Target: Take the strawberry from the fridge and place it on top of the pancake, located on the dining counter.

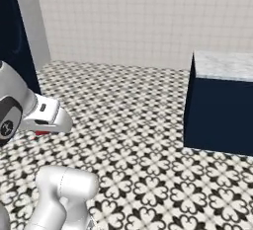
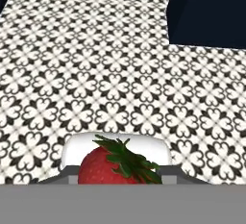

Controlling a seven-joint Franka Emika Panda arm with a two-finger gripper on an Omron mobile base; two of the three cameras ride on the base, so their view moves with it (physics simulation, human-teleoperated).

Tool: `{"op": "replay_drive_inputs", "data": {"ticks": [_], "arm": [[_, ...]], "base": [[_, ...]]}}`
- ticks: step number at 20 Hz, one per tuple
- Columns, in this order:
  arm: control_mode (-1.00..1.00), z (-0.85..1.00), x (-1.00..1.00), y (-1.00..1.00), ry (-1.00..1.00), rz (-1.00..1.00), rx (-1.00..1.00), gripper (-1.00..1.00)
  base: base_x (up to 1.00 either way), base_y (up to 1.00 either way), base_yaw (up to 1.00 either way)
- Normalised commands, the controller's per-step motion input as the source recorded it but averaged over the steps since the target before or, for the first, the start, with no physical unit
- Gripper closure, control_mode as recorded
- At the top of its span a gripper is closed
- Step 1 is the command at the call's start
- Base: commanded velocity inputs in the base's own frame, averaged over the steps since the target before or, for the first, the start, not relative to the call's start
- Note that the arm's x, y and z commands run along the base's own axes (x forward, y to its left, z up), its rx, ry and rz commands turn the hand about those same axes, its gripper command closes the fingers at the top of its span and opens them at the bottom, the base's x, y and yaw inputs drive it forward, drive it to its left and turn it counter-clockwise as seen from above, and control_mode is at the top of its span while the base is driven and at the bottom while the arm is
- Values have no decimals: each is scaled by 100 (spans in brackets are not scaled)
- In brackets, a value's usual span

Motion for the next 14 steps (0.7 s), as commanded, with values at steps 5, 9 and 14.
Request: {"op": "replay_drive_inputs", "data": {"ticks": [5,9,14], "arm": [[100,0,0,0,0,0,0,100],[100,0,0,0,0,0,0,100],[100,0,0,0,0,0,0,100]], "base": [[100,7,-26],[100,50,-8],[100,70,-23]]}}
